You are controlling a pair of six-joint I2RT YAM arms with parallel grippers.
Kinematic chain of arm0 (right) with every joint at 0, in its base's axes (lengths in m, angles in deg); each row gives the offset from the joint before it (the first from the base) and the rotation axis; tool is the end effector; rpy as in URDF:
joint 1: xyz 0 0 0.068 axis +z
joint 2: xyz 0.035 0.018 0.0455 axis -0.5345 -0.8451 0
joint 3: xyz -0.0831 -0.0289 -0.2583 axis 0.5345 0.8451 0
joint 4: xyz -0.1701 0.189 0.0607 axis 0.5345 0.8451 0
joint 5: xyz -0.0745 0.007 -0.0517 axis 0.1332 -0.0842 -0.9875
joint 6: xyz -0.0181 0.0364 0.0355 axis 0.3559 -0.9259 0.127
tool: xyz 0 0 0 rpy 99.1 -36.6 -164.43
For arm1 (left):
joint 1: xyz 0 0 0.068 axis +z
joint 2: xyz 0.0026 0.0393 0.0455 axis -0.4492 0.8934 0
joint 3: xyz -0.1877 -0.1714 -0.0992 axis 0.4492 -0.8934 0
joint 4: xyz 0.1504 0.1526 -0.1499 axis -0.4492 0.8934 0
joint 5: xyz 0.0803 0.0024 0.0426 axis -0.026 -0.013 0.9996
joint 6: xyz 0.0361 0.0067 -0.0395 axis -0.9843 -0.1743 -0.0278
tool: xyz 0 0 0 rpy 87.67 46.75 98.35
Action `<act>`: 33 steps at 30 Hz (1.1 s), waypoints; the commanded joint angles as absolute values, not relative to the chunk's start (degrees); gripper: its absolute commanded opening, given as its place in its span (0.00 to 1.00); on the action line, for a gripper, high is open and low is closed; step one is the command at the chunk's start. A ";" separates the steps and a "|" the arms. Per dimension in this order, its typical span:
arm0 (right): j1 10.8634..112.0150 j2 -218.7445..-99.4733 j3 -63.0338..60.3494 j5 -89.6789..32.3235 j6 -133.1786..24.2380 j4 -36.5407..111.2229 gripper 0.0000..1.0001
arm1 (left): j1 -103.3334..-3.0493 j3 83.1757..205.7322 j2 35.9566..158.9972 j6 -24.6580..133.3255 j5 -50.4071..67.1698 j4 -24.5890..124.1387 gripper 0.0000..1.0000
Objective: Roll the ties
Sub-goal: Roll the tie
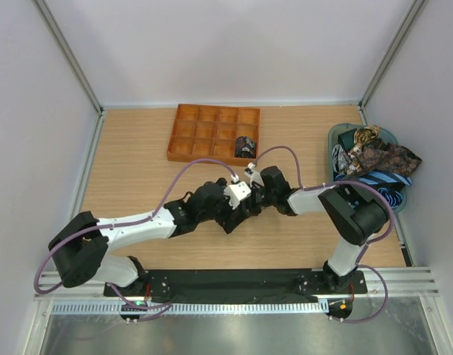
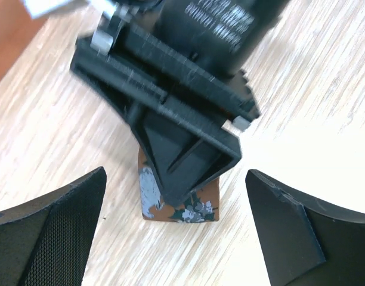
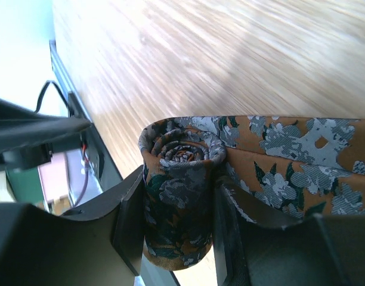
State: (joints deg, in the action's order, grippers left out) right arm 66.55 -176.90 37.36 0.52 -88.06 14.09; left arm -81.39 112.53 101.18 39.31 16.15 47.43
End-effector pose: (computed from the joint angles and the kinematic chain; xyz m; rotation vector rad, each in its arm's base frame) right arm 0.2428 0.1910 0.1215 -0.2557 2.4804 1.3601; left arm 0.1667 -0.2360 0.2038 1.0823 1.9368 -0.5143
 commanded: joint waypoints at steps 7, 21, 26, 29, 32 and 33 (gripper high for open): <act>66.06 -184.02 29.21 4.99 -74.12 30.15 0.13 | -81.36 120.01 106.96 36.34 20.33 56.36 1.00; 62.99 -190.53 26.74 12.90 -69.80 29.36 0.14 | -78.72 123.17 114.79 39.85 23.32 56.36 1.00; 62.81 -191.93 26.22 13.08 -69.89 29.10 0.14 | -78.64 121.78 110.94 42.40 28.50 55.49 1.00; 62.63 -191.76 26.39 12.81 -69.80 28.92 0.14 | -78.64 118.79 103.14 46.08 29.82 53.73 1.00; 62.64 -191.76 26.39 12.81 -69.89 28.92 0.14 | -78.64 117.03 95.06 48.98 31.05 52.94 1.00; 62.72 -191.76 26.48 12.81 -69.98 28.84 0.13 | -78.72 114.41 93.28 49.60 31.93 49.02 1.00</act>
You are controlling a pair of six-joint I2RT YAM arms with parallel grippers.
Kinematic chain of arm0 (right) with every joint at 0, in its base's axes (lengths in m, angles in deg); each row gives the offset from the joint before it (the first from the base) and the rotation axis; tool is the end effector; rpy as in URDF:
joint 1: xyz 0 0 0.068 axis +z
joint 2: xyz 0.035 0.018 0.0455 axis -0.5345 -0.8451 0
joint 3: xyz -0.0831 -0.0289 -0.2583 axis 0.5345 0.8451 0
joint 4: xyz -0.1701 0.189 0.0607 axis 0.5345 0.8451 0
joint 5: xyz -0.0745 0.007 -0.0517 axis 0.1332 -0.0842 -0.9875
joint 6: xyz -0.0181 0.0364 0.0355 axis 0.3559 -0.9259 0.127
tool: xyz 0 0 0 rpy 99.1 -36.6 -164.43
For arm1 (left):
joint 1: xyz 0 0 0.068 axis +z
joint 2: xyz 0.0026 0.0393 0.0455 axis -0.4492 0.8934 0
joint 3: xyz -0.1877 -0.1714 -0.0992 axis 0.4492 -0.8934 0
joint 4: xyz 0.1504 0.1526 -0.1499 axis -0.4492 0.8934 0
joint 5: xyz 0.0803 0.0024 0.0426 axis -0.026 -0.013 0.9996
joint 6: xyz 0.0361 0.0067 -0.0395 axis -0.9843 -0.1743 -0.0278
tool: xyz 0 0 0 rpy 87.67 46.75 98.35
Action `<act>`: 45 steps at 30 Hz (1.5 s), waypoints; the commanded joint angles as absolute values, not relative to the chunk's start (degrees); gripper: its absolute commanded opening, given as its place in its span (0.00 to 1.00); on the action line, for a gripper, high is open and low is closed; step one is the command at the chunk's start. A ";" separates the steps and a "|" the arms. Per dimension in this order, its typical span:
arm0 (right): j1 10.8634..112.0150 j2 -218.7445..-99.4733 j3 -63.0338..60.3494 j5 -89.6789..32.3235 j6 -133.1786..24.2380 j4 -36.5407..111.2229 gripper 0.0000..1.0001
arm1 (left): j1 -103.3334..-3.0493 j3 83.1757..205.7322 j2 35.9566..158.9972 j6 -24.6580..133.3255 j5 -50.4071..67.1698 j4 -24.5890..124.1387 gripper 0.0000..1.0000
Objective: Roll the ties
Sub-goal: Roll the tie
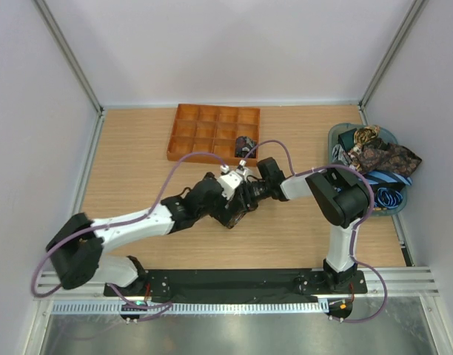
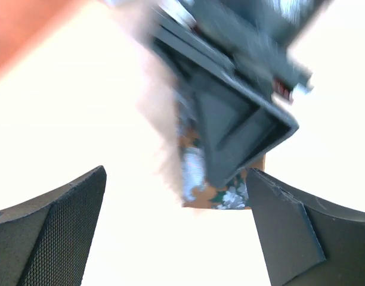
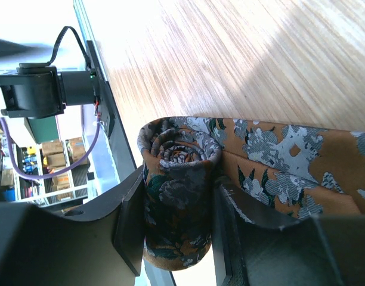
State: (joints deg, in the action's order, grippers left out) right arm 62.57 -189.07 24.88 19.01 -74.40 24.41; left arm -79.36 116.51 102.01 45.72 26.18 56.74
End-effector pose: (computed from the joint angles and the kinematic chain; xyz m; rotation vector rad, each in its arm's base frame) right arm 0.2836 0.1994 0.1014 -0.5645 2.4929 1.6001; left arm 0.1810 -0.2276 0.2081 0.8810 2.1115 -0.3222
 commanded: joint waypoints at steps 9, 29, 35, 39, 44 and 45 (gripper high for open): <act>62.72 -191.41 27.09 12.90 -70.42 27.96 0.14 | -78.72 108.59 90.36 57.96 43.45 43.27 1.00; 62.63 -192.20 26.74 13.60 -70.60 27.96 0.14 | -79.86 107.62 97.12 50.75 29.39 41.16 1.00; 62.63 -192.81 26.39 13.87 -70.60 27.96 0.14 | -80.48 108.49 99.76 49.17 24.82 40.80 1.00; 62.55 -192.90 26.39 13.95 -70.68 28.04 0.14 | -80.48 109.37 101.26 49.17 22.61 41.77 1.00; 62.63 -192.99 26.39 14.04 -70.77 28.04 0.14 | -80.48 113.84 107.32 47.94 20.42 44.66 1.00; 62.63 -193.08 26.30 14.04 -70.77 27.96 0.13 | -80.48 114.38 108.02 47.85 20.42 45.19 1.00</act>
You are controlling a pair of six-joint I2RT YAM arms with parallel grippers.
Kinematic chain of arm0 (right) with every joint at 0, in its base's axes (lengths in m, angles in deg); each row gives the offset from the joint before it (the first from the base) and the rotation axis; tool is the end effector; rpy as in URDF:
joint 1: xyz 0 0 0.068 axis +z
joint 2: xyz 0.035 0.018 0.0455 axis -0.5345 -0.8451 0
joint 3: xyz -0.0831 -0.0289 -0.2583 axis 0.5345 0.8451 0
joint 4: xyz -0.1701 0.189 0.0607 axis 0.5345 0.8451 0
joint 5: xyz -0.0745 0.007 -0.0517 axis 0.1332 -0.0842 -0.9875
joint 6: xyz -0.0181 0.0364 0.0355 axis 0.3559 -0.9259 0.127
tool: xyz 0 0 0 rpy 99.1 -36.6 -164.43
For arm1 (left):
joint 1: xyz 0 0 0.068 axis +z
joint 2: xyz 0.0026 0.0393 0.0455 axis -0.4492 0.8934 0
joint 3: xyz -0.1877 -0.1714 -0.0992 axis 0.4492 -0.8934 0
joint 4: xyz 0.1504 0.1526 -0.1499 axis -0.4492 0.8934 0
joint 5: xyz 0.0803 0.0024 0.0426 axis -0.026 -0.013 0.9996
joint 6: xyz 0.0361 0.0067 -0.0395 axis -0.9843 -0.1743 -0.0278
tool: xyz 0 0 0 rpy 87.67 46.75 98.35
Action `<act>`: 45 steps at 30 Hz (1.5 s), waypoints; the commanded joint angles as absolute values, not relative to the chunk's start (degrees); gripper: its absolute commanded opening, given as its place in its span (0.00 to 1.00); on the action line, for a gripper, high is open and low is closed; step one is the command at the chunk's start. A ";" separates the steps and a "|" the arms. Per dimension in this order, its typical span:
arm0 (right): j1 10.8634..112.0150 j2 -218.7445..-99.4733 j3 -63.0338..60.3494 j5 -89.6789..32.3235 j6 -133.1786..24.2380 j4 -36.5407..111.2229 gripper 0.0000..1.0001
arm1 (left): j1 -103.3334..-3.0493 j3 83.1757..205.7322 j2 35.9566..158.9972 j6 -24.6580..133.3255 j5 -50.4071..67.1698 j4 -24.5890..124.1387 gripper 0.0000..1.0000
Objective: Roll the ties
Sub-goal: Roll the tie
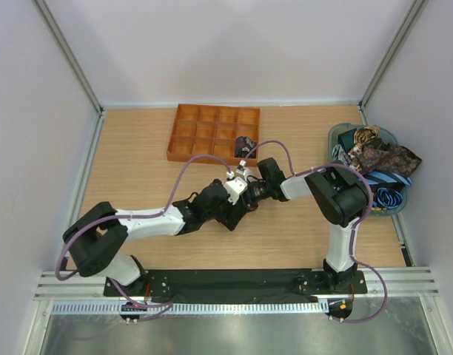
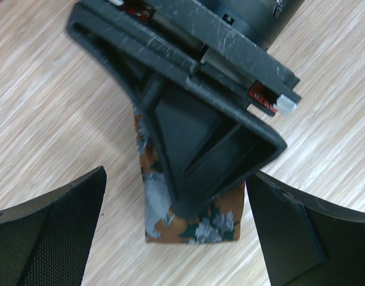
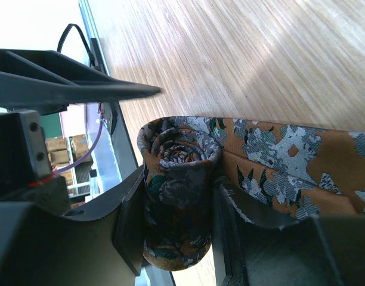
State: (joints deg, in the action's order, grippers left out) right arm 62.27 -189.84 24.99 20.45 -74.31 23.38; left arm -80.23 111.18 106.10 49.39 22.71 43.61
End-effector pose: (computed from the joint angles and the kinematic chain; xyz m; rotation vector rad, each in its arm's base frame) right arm 0.2845 0.1984 0.0982 -0.5742 2.4814 1.6289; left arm 0.1786 -0.2354 0.1791 0.8402 2.0869 -0.4605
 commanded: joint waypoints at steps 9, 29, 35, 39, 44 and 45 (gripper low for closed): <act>62.55 -192.99 26.30 14.22 -70.86 27.87 0.14 | -80.48 118.15 113.65 48.29 22.18 48.36 0.90; 61.14 -194.75 25.51 16.85 -72.53 26.02 0.14 | -80.39 118.87 115.76 50.84 20.60 53.90 0.77; 60.61 -195.45 25.60 17.91 -73.49 24.53 0.14 | -80.39 119.66 117.26 50.93 21.39 54.95 0.44; 60.35 -195.10 25.60 17.91 -73.67 24.44 0.17 | -80.48 119.57 117.43 50.93 22.27 55.66 0.29; 60.17 -194.93 24.72 18.09 -73.93 25.49 0.26 | -80.39 119.92 117.87 50.93 22.27 56.27 0.15; 60.17 -194.66 24.46 17.56 -73.93 25.84 0.33 | -80.39 120.10 118.39 50.84 22.62 56.45 0.15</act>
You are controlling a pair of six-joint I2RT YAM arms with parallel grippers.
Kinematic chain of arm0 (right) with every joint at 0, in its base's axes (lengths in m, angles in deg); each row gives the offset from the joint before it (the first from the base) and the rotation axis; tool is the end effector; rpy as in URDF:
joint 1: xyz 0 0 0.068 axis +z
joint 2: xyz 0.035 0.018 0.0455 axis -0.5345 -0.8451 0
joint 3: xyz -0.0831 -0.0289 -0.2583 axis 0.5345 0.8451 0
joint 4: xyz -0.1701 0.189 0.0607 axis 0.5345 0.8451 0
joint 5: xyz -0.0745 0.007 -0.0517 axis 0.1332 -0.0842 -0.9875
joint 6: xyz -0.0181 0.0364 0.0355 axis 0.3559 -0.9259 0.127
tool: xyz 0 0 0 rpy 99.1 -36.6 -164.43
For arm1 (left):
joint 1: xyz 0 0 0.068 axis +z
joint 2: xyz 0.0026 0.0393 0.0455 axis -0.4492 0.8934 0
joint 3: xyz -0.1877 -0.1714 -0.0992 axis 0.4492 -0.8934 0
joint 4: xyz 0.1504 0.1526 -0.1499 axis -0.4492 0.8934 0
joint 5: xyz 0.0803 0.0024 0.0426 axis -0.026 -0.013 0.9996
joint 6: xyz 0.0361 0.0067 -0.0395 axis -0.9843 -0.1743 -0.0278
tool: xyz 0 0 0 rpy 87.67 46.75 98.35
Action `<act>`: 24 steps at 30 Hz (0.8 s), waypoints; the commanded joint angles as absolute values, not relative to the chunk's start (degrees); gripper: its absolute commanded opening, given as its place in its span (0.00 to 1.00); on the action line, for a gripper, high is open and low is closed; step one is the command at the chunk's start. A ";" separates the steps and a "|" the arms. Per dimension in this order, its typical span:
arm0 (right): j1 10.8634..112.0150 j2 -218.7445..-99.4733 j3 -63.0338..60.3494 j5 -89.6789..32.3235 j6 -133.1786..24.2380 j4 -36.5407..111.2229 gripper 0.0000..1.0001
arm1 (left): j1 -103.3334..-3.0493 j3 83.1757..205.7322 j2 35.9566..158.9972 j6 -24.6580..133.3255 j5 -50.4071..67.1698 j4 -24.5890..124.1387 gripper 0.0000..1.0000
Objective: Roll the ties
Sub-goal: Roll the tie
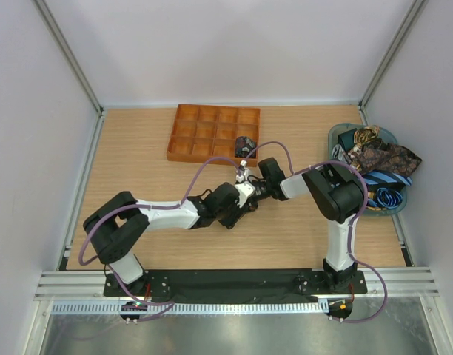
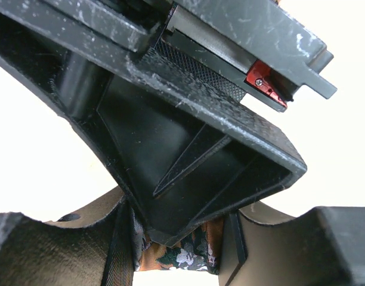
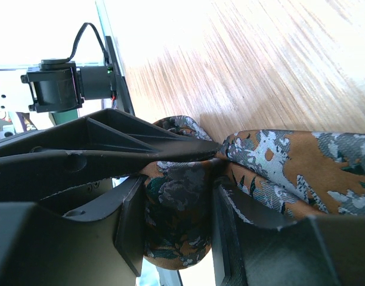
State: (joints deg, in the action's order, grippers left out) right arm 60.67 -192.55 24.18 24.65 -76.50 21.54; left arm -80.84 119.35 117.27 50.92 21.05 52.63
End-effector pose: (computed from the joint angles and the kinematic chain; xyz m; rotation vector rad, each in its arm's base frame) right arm 0.2924 0.1932 0.0895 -0.5325 2.4832 1.7239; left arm 0.1920 -0.2611 0.1515 0.9282 2.2790 -0.3963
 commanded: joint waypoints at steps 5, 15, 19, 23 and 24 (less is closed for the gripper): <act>59.91 -192.20 22.44 16.94 -73.93 29.44 0.46 | -80.48 122.46 121.47 51.10 22.44 58.82 0.10; 58.95 -189.30 20.50 17.38 -76.75 30.24 0.56 | -80.48 123.35 123.14 51.54 22.44 60.75 0.00; 57.45 -188.51 20.33 18.43 -78.94 29.19 0.55 | -80.48 124.14 124.20 51.63 22.27 61.46 0.00; 55.43 -187.11 20.15 19.23 -80.17 28.75 0.55 | -80.39 124.75 125.17 51.63 22.44 62.60 0.00; 54.47 -186.84 20.06 19.40 -80.44 28.75 0.55 | -80.48 124.67 125.17 51.63 22.44 62.51 0.00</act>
State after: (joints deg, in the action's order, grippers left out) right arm 56.67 -190.54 21.78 22.07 -78.53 29.59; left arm -80.62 125.82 122.27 51.35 21.99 55.69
